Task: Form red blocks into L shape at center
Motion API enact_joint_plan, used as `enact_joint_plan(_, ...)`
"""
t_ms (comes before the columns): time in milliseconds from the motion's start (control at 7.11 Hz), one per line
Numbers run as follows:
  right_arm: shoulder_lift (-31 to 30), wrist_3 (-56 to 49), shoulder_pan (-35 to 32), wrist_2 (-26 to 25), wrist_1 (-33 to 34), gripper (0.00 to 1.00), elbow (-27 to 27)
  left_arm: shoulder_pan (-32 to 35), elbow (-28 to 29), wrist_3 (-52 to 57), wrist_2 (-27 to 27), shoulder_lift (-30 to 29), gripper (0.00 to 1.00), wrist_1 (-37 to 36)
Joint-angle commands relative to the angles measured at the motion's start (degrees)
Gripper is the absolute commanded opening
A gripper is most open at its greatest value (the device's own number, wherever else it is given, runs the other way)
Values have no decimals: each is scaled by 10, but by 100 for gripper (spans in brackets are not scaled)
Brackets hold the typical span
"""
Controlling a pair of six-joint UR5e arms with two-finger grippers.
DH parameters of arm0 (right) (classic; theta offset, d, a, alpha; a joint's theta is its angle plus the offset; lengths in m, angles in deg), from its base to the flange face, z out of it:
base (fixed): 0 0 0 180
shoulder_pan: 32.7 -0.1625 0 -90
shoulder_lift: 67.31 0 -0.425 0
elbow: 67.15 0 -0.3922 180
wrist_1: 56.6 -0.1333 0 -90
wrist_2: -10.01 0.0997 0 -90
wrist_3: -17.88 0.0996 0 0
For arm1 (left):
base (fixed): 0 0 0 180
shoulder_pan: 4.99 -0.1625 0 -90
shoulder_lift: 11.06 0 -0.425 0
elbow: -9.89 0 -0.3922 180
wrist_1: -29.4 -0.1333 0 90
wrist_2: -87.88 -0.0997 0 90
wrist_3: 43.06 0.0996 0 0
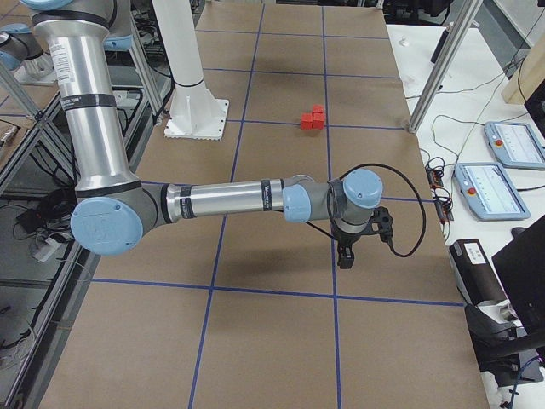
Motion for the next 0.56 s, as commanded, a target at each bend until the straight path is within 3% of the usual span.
enact_joint_plan(0,-44,-13,-39,4,5,99,20,31,16,37,5,22,100,0)
enact_joint_plan(281,-110,-13,-50,3,7,99,89,33,15,40,5,62,100,1)
enact_joint_plan(422,-116,-13,-55,3,40,99,109,50,14,42,8,73,100,1)
